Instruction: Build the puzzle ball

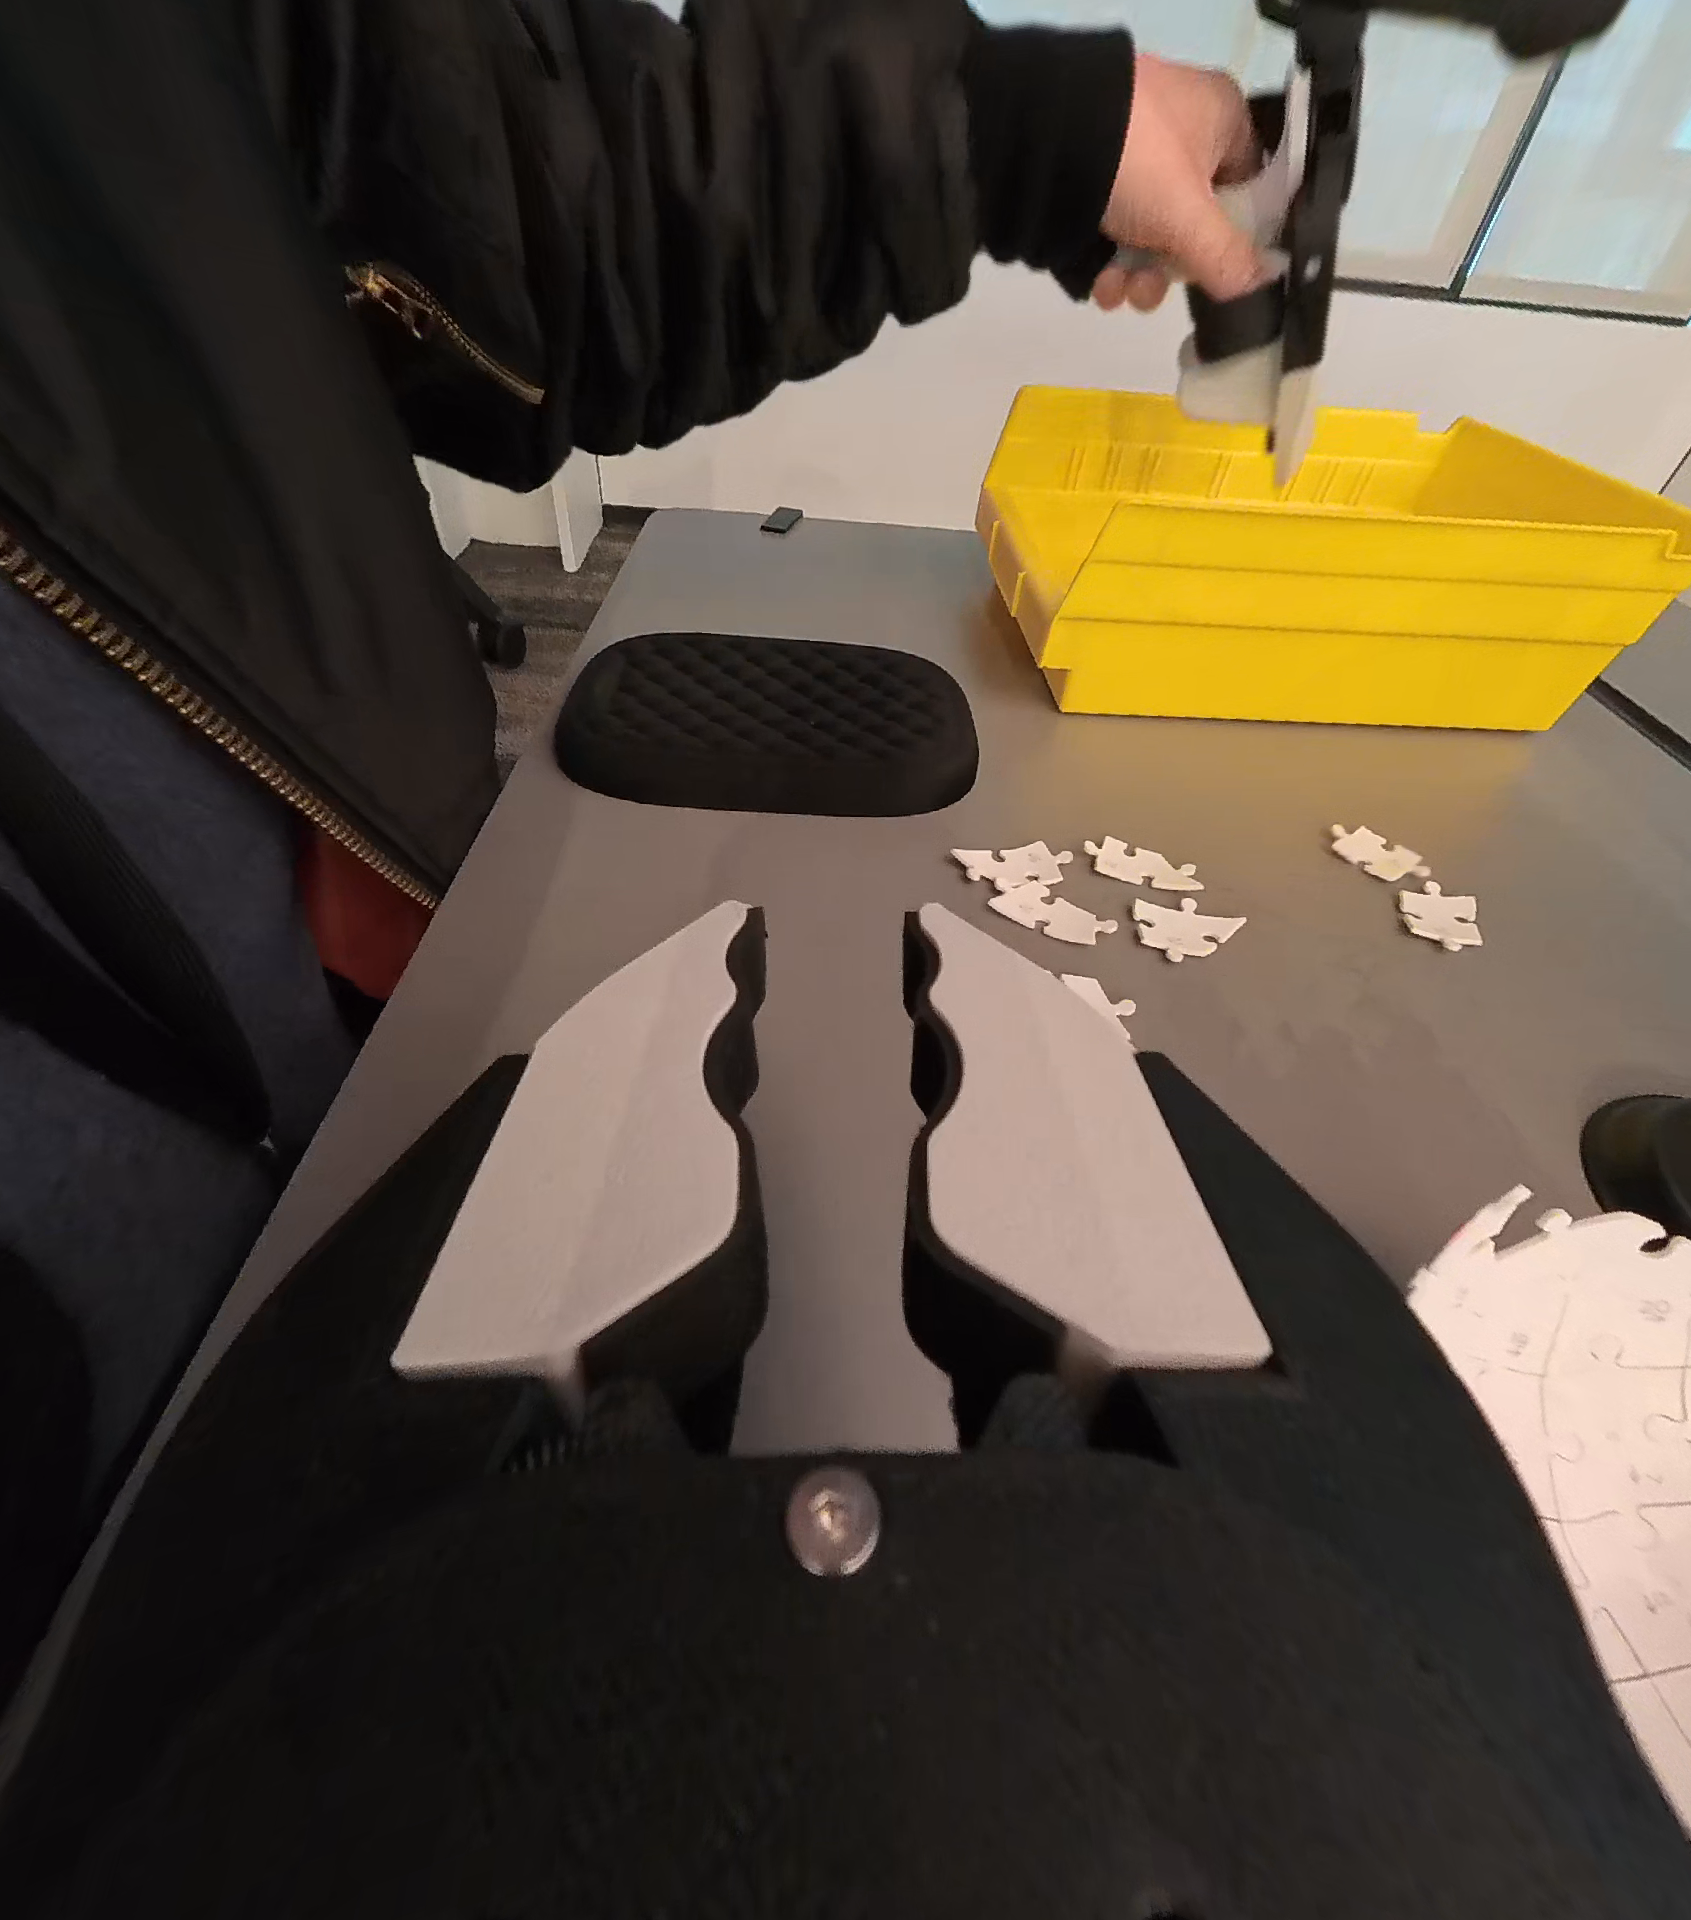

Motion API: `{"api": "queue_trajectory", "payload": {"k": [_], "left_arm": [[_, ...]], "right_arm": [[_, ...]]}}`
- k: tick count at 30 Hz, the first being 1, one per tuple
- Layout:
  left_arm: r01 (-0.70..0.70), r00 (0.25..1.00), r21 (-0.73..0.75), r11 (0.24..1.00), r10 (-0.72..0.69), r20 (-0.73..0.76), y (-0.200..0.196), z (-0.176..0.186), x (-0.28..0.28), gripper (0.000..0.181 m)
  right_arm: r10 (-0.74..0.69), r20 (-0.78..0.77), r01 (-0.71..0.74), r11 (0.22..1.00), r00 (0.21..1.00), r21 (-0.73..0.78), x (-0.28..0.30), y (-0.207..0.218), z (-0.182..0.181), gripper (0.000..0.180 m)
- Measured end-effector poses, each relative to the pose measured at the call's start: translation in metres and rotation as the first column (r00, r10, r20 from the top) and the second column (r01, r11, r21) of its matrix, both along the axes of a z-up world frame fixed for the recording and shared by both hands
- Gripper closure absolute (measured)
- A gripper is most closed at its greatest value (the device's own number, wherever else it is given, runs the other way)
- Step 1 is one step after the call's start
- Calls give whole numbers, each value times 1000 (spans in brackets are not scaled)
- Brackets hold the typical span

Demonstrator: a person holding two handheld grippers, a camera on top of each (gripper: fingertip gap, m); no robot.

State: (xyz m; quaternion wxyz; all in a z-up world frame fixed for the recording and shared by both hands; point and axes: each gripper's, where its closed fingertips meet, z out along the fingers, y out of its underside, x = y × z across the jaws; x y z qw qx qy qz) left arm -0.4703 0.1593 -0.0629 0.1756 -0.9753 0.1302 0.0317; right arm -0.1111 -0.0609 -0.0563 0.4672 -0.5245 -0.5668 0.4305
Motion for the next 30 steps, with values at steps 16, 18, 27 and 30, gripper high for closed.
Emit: {"api": "queue_trajectory", "payload": {"k": [16, 18, 27, 30], "left_arm": [[16, 985, -209, 978, -51, -166, 24, -48, -54, 139], [22, 984, -233, 972, -63, -166, 22, -51, -54, 140], [137, 944, -363, 922, -233, -235, 2, -63, -61, 143], [115, 954, -360, 926, -204, -221, 4, -65, -60, 142]], "right_arm": [[-6, -8, 5, 999, 1000, -33, 2, 4, -1, 153], [-5, -7, 5, 999, 1000, -34, 2, 5, -1, 153], [-2, -1, 2, 999, 1000, -36, 2, 4, -3, 153], [-3, 3, 3, 999, 1000, -36, 1, 4, -4, 153]]}}
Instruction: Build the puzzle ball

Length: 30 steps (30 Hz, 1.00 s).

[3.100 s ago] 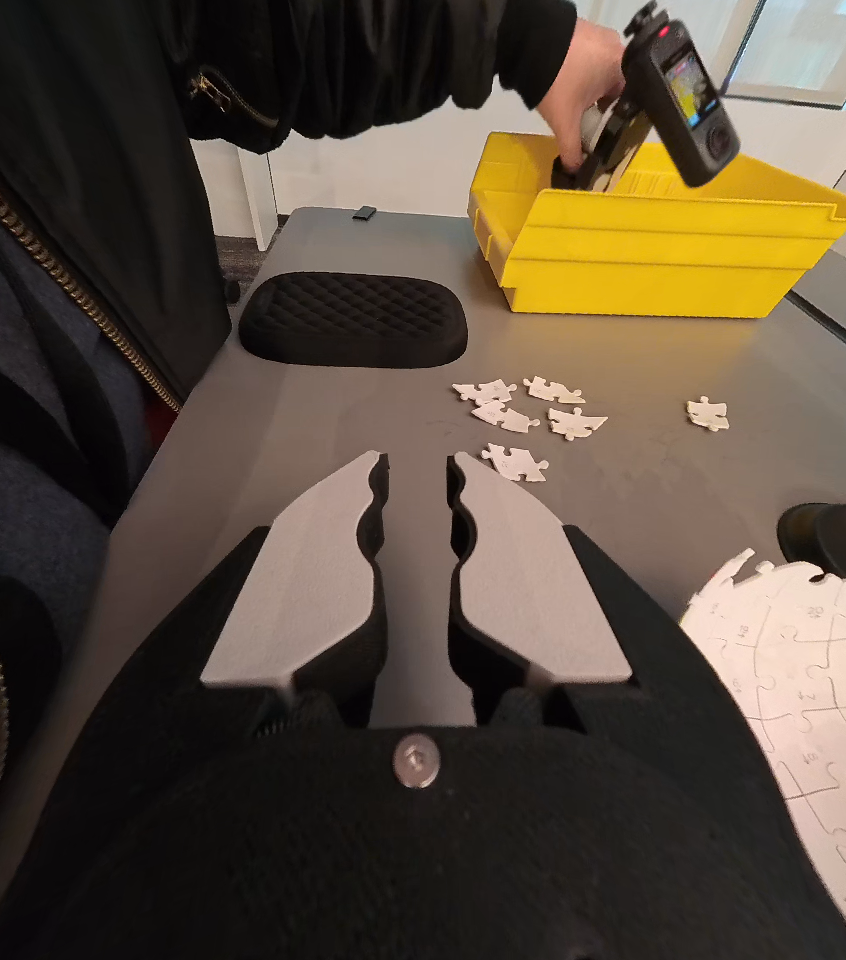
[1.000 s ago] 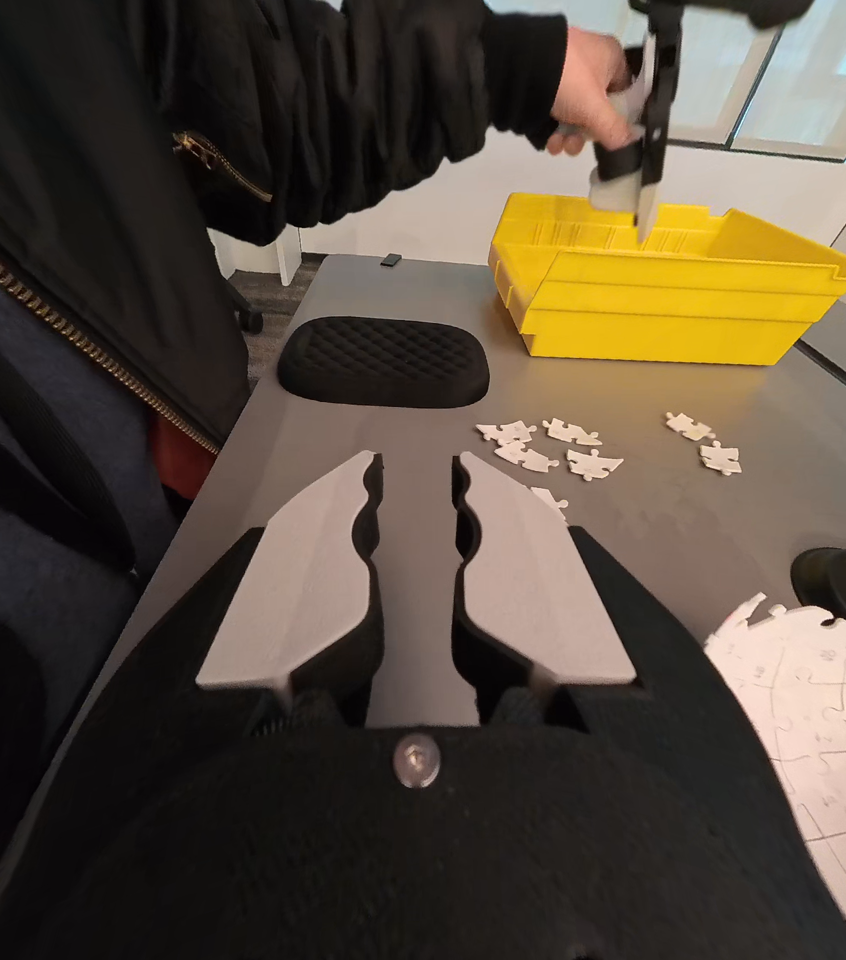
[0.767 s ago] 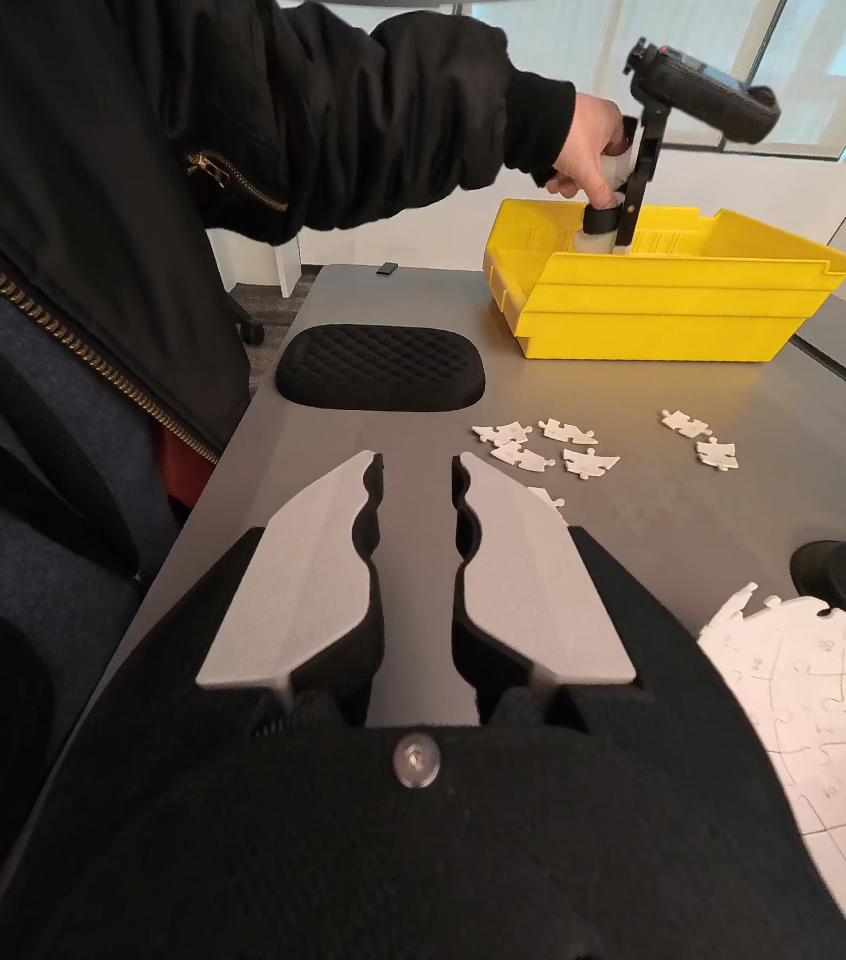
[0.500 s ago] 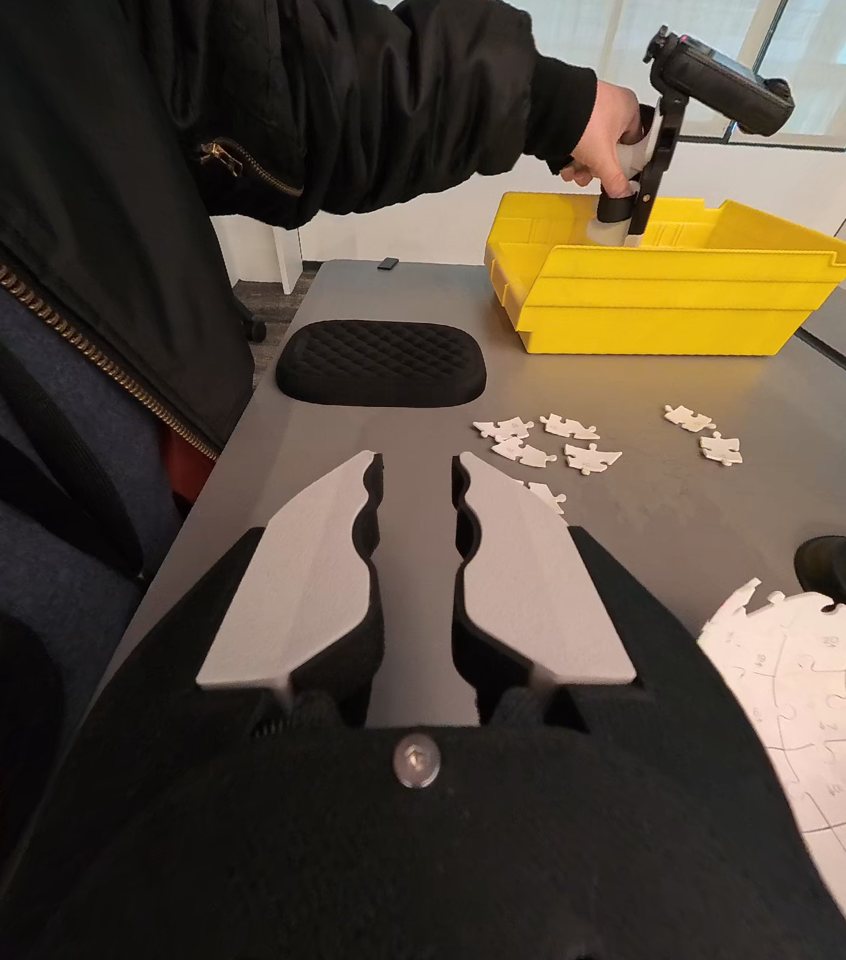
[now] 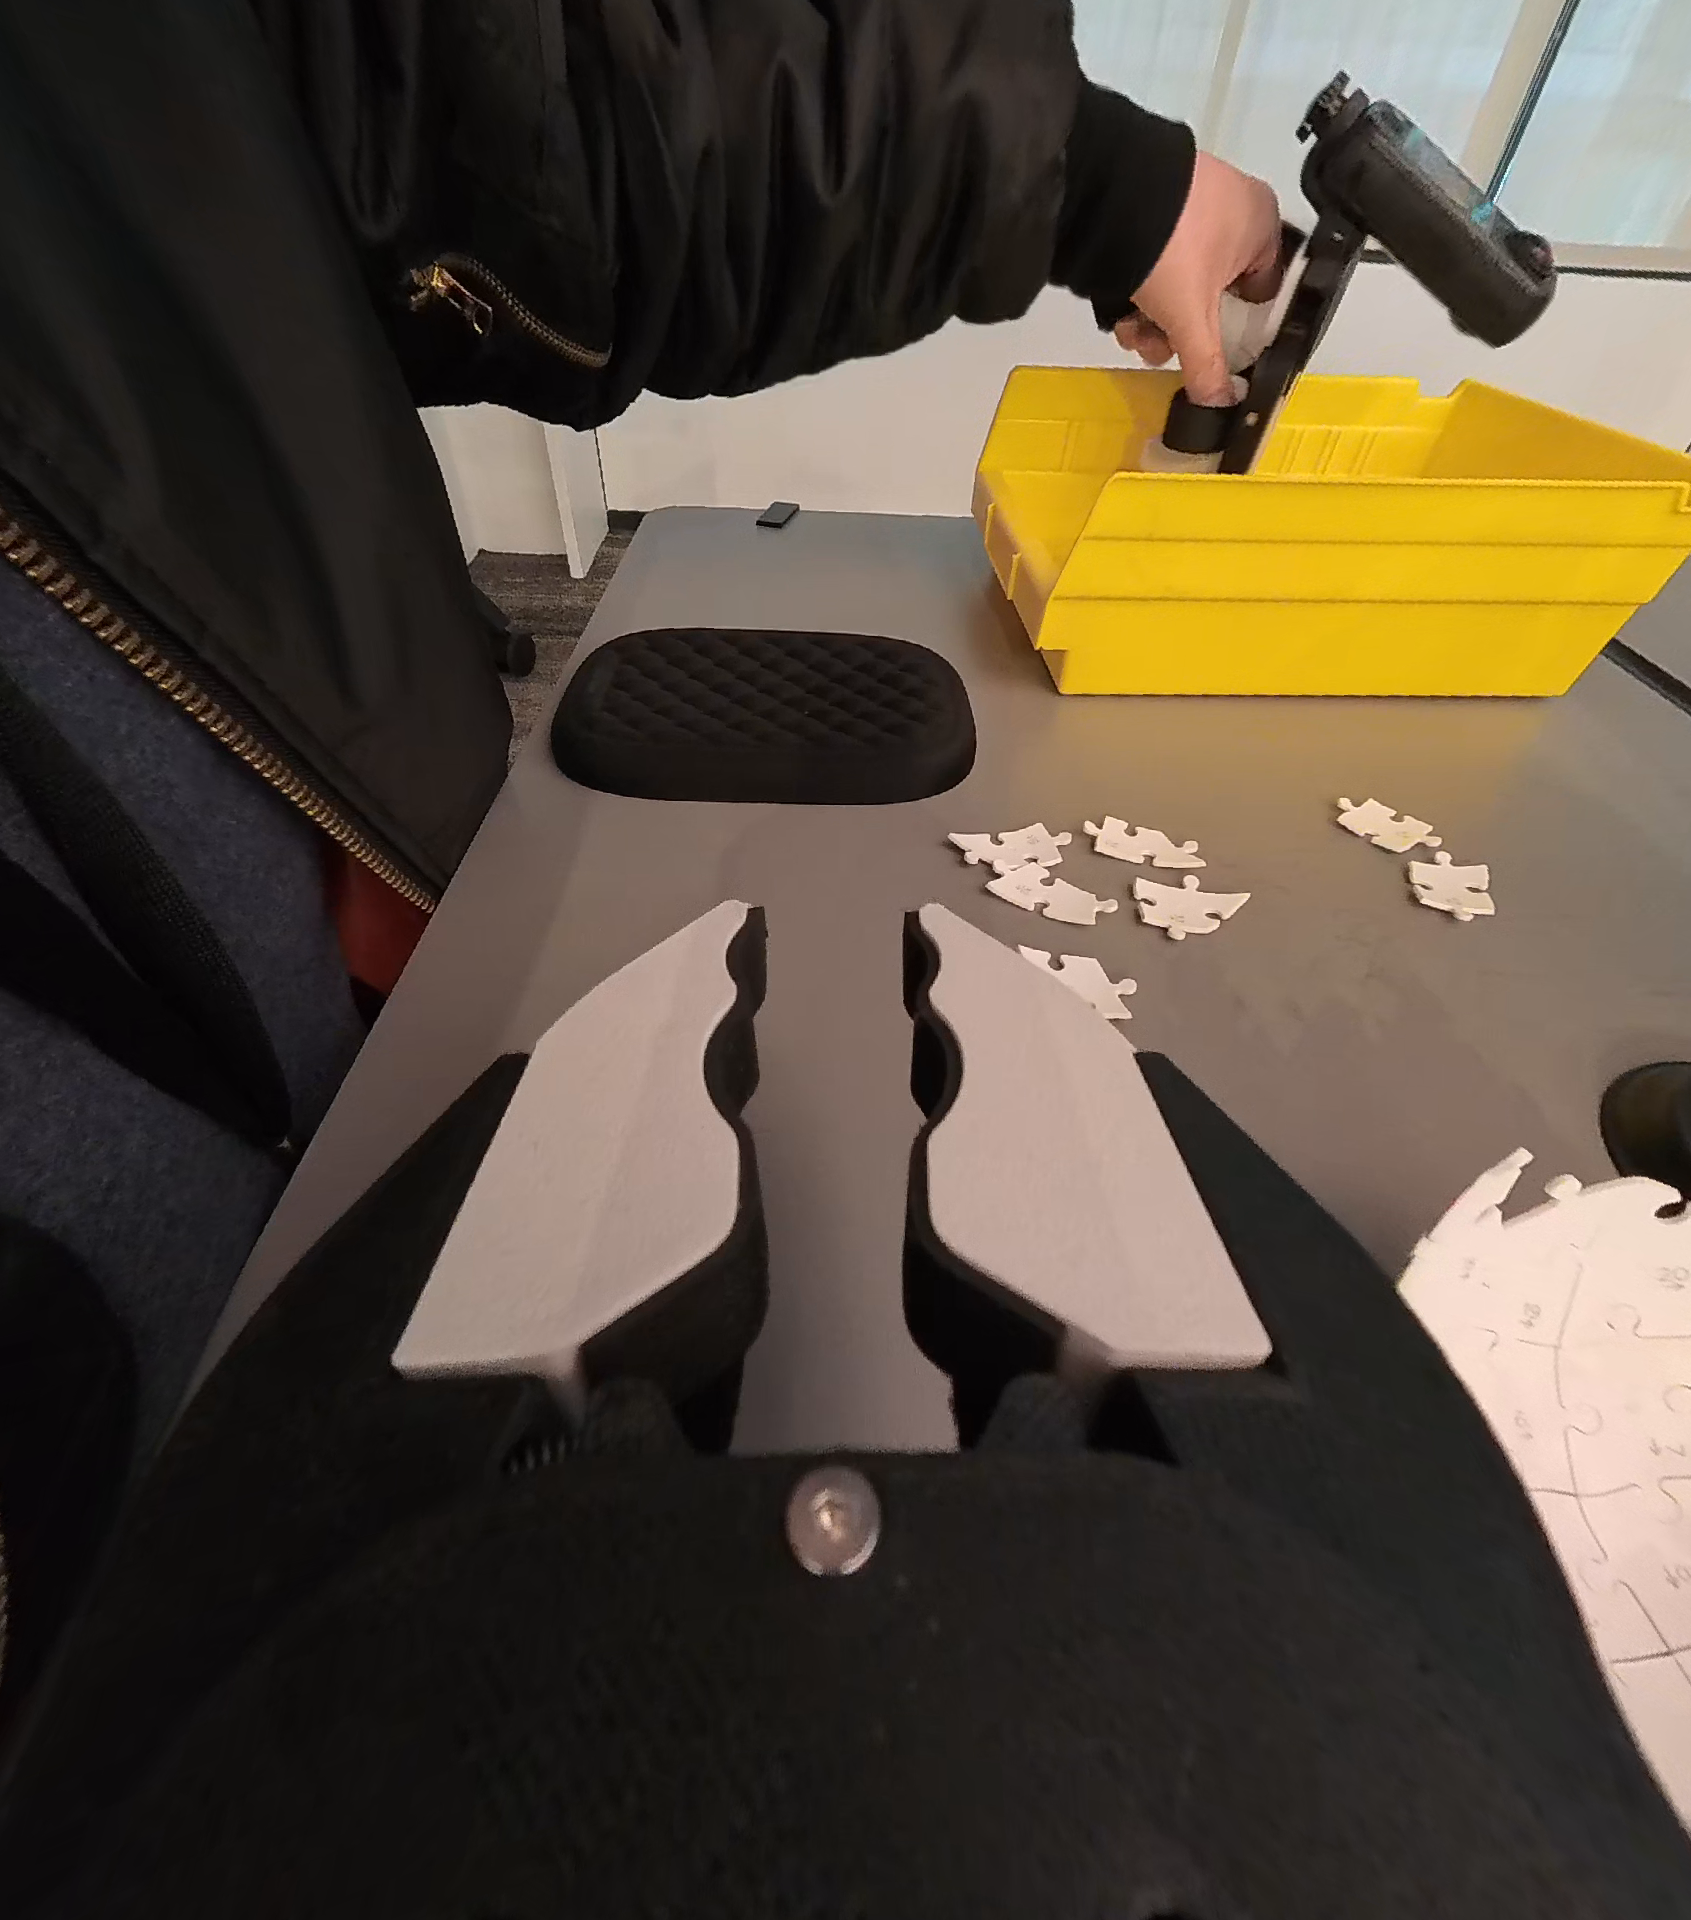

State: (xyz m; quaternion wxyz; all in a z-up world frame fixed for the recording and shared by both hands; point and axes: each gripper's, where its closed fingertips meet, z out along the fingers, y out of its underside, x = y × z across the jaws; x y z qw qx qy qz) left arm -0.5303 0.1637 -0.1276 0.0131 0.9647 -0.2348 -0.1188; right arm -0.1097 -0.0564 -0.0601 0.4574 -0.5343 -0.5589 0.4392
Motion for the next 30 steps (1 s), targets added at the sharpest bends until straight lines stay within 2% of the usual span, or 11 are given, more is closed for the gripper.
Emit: {"api": "queue_trajectory", "payload": {"k": [3, 14, 26, 30], "left_arm": [[-41, 999, 0, 999, 41, 21, 3, -4, 0, 142], [-24, 1000, -29, 999, 24, 0, 10, -17, -1, 143], [6, 1000, -73, 997, -3, 29, 6, -20, 0, 171], [1, 999, -72, 997, 2, 37, 6, -18, 0, 172]], "right_arm": [[0, -2, 0, 1000, 1000, 2, 0, 0, 0, 154], [-1, -1, 1, 1000, 1000, 2, 1, 0, 1, 154], [4, 0, -4, 1000, 1000, 7, 1, -2, 2, 154], [5, 1, -5, 1000, 1000, 9, 1, -2, 2, 154]]}}
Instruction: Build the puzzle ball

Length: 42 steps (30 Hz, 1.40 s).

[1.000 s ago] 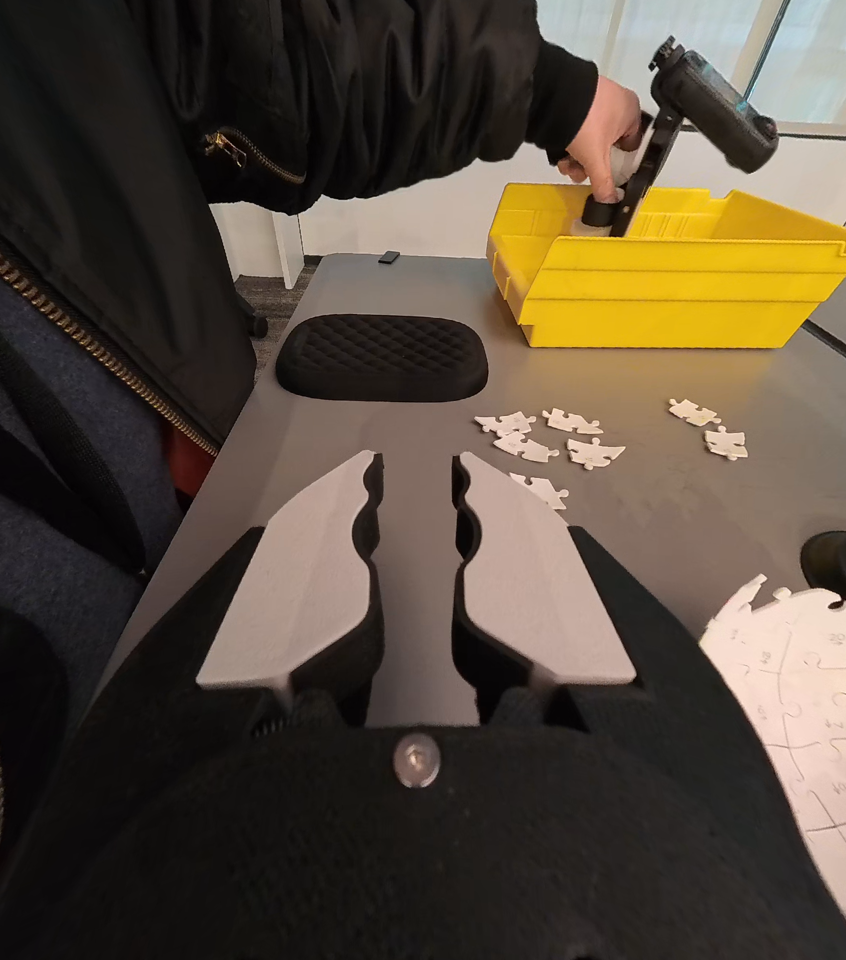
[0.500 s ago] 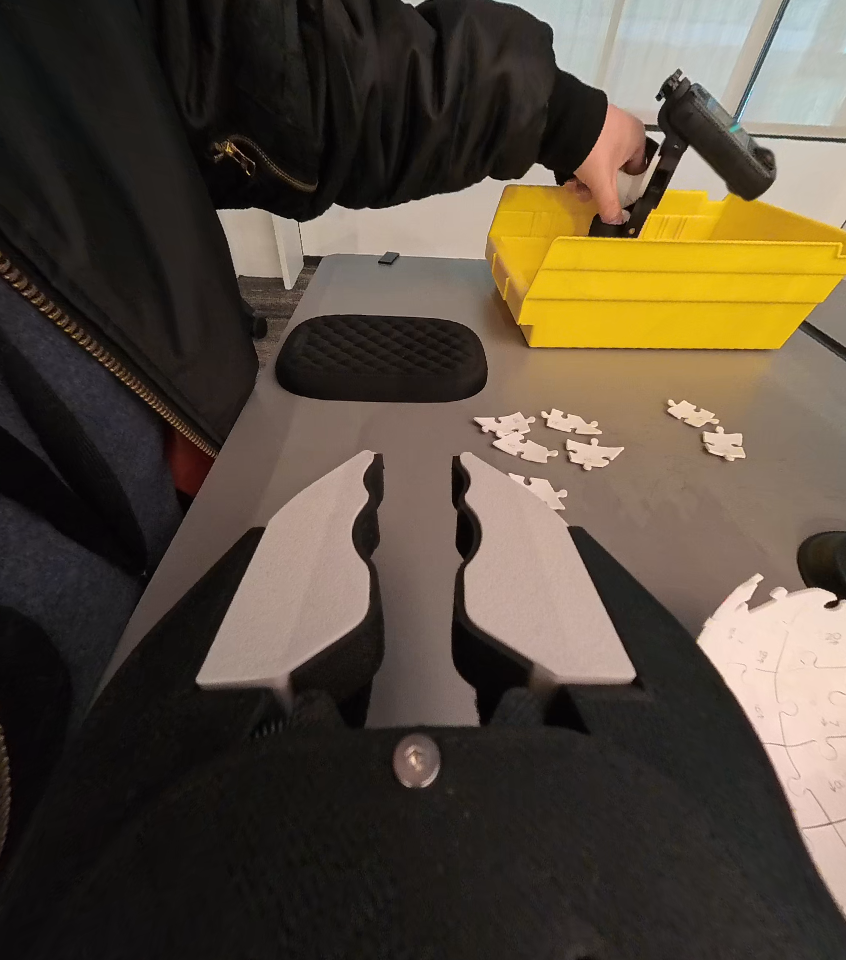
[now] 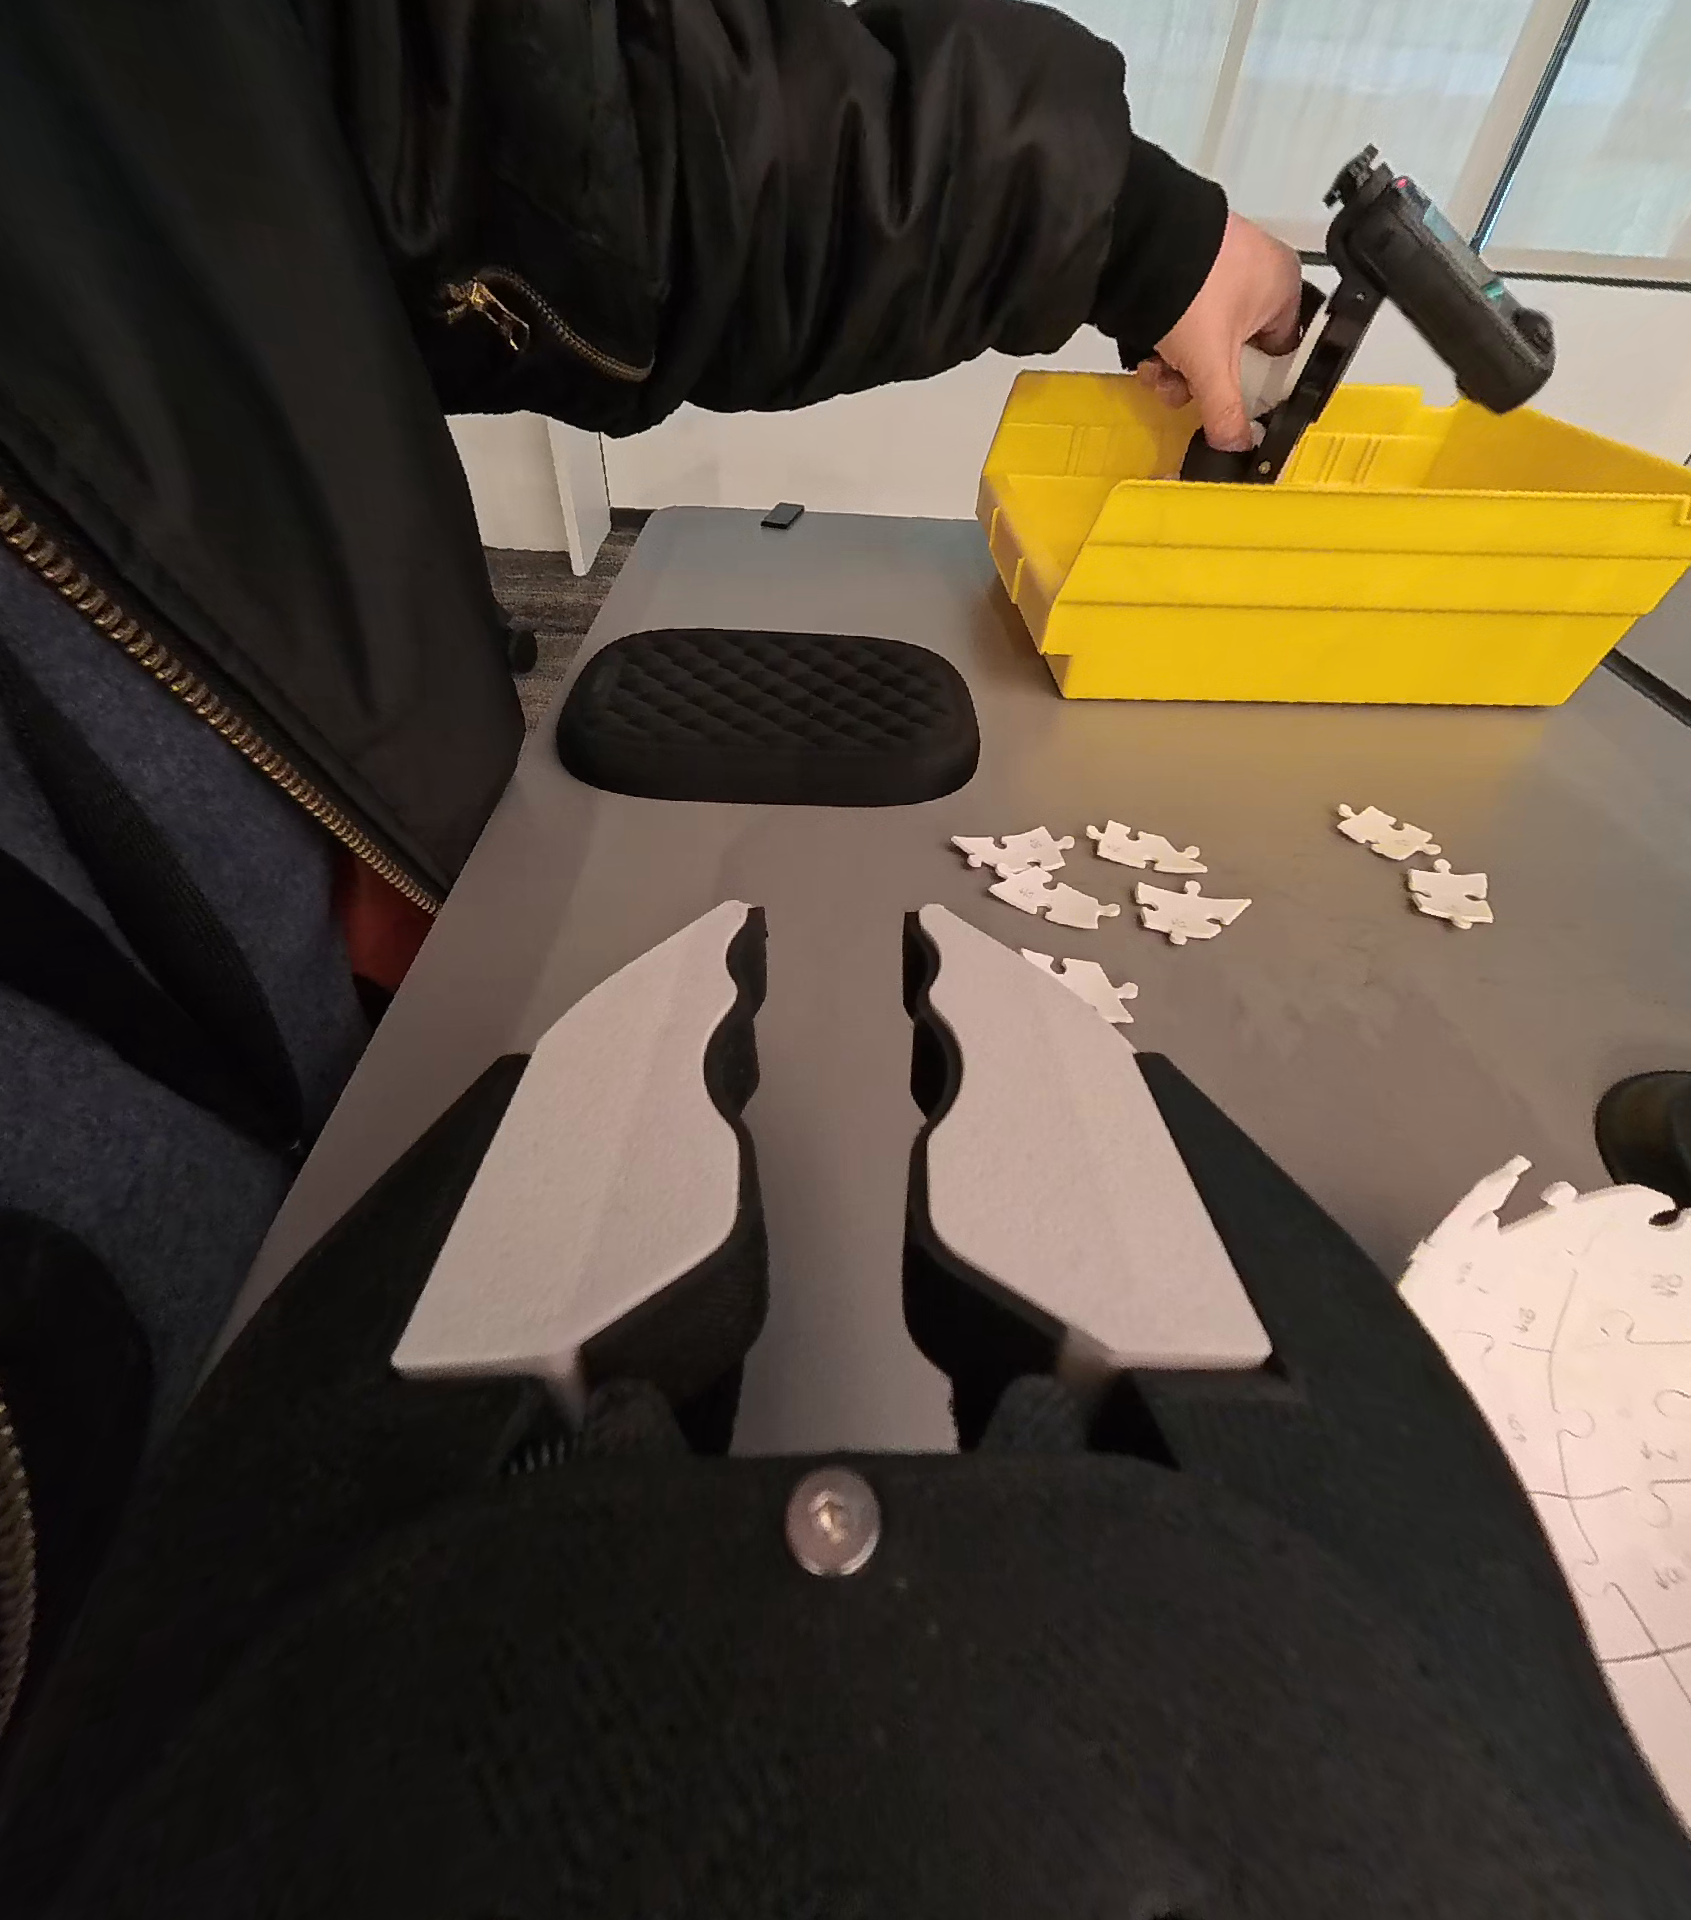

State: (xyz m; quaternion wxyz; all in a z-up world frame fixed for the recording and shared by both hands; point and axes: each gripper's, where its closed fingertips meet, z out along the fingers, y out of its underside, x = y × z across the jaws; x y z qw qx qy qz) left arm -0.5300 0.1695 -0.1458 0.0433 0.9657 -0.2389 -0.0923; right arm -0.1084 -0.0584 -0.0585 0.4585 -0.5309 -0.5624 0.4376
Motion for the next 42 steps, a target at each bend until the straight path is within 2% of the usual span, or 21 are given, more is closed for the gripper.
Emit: {"api": "queue_trajectory", "payload": {"k": [12, 18, 22, 25, 27, 30, 33, 36, 39, 42], "left_arm": [[-4, 998, 110, 994, -3, 70, 1, 34, 11, 178], [32, 995, 221, 975, -52, 85, -8, 68, 29, 178], [63, 982, 393, 917, -127, 139, -19, 121, 78, 178], [121, 950, 515, 849, -250, 188, -39, 161, 141, 178], [174, 901, 556, 813, -359, 244, -59, 169, 193, 178], [280, 816, 538, 795, -492, 303, -91, 141, 267, 179], [400, 782, 533, 745, -581, 226, -102, 97, 314, 178], [474, 757, 539, 697, -635, 156, -101, 71, 341, 178], [516, 728, 492, 701, -662, 180, -110, 48, 358, 178], [589, 733, 436, 681, -677, 66, -109, 25, 354, 178]], "right_arm": [[3, 0, -3, 1000, 1000, 2, 0, -1, 0, 154], [10, -8, -10, 1000, 1000, 11, -1, -3, 3, 153], [14, -12, -13, 1000, 1000, 19, -1, -5, 5, 154], [17, -10, -17, 1000, 1000, 25, -2, -7, 6, 153], [21, -14, -20, 999, 1000, 37, -2, -9, 8, 153], [36, -20, -35, 998, 999, 61, -3, -16, 12, 154], [50, -16, -49, 996, 999, 74, -4, -21, 13, 153], [54, -23, -53, 996, 998, 66, -4, -21, 14, 154], [55, -28, -53, 997, 998, 60, -3, -21, 15, 154], [59, -24, -57, 996, 998, 73, -3, -23, 16, 153]]}}
